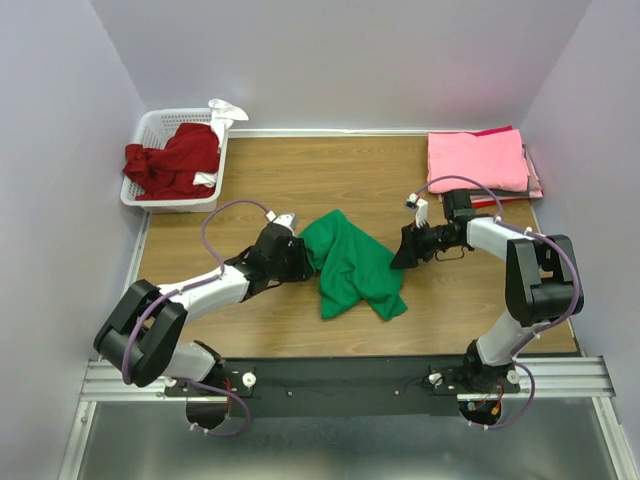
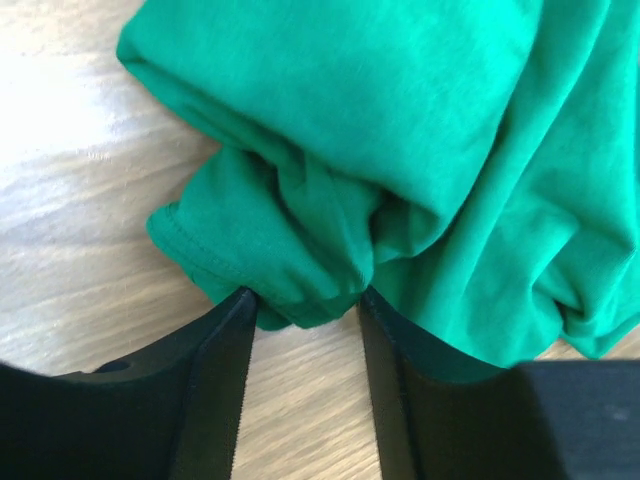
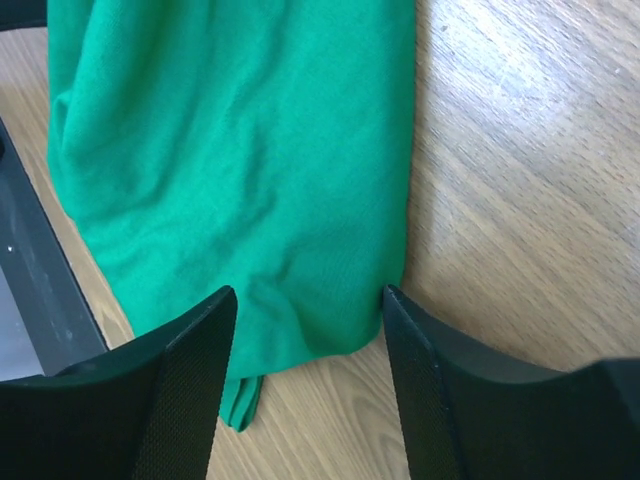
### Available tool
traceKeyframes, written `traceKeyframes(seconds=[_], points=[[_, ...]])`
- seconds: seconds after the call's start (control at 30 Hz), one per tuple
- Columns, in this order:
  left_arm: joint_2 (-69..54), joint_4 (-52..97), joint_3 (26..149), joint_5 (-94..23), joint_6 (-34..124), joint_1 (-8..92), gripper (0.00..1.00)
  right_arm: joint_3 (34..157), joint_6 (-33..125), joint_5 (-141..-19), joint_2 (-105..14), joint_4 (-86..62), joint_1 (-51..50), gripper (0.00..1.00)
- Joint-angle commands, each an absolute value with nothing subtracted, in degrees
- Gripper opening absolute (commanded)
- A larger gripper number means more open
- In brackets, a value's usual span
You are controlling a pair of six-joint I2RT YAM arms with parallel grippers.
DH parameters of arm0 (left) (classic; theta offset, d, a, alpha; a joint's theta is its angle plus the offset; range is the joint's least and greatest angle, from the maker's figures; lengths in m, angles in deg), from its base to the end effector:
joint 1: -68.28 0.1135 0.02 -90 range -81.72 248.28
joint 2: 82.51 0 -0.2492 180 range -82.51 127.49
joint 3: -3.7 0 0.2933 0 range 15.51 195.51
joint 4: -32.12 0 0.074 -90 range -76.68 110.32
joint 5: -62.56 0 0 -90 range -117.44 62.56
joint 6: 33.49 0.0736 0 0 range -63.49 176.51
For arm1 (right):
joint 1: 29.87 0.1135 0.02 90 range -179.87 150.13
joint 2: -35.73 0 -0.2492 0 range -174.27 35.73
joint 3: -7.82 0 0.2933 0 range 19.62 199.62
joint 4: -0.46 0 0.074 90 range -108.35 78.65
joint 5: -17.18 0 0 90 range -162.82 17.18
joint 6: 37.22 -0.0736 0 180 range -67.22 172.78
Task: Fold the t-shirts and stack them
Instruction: Flatten the tshirt out
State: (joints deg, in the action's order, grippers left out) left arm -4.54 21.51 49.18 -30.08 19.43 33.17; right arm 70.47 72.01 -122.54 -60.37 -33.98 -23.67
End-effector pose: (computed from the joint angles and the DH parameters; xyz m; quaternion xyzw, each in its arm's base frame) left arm 0.2624 -0.1886 0.0989 -0.0066 0.9172 -0.2515 0.3090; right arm 0.3289 0.0922 0.0870 -0.2746 0.8509 0.3902 0.2197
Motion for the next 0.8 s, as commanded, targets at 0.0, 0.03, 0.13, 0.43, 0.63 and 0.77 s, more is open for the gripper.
traceKeyframes(seconds=[0.0, 0.03, 0.13, 0.43, 0.63, 0.77], points=[[-3.23, 22.78, 50.93, -27.97, 21.00, 32.69, 0.48, 71.92, 71.68, -121.69, -61.74, -34.46, -22.93, 0.64], [-2.54, 23.04, 51.19, -27.97, 21.09, 32.69, 0.45, 72.00, 71.59, -121.69, -61.83, -34.46, -22.84, 0.62], [-0.96, 24.00, 51.54, -27.97, 21.71, 32.60, 0.33, 72.18, 71.33, -121.69, -62.44, -34.46, -22.49, 0.54], [-7.77, 22.96, 51.72, -23.41, 22.50, 32.51, 0.00, 75.07, 71.50, -117.92, -58.94, -35.69, -22.05, 0.02], [-23.08, 14.79, 54.78, -15.50, 24.25, 32.69, 0.00, 80.43, 76.59, -109.48, -46.29, -41.65, -22.05, 0.00], [-32.48, 12.75, 57.34, -14.16, 26.63, 32.60, 0.00, 92.55, 83.88, -107.36, -42.24, -52.72, -22.14, 0.00]])
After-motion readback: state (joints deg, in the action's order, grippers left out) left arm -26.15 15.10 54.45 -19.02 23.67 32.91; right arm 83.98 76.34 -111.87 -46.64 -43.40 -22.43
